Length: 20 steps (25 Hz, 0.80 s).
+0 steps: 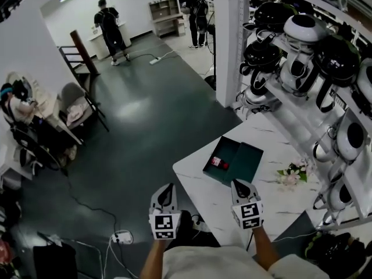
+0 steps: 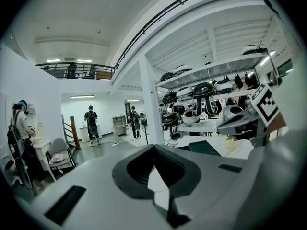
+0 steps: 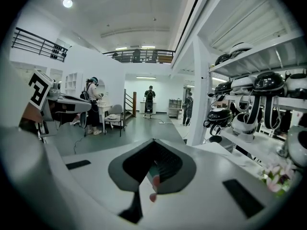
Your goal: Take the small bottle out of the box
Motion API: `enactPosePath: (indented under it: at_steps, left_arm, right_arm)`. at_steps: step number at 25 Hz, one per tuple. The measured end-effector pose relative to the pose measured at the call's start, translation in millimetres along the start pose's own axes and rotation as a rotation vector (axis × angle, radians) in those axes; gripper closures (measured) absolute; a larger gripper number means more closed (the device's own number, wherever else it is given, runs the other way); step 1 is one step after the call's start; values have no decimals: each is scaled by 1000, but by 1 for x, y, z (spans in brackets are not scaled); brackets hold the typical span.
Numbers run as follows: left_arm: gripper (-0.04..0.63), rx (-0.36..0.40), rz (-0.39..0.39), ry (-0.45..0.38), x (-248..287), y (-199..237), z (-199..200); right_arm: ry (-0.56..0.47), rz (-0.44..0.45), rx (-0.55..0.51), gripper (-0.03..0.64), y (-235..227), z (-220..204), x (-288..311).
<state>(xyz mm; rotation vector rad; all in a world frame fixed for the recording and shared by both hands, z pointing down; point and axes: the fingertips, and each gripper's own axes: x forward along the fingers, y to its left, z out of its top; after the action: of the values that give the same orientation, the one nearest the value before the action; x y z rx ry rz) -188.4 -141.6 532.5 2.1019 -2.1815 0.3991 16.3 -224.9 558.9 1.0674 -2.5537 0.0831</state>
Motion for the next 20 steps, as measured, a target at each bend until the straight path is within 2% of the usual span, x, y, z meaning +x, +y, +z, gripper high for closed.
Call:
enactPosePath:
  at_steps: [10,20]
  left_arm:
    - [577,-4,-171,-24,101,20,2]
    - [577,-17,-305,13,184,45,-9]
  right_arm:
    - [63,-115,22,596,-16,0,61]
    - [150,-200,50,596,-26,-4,124]
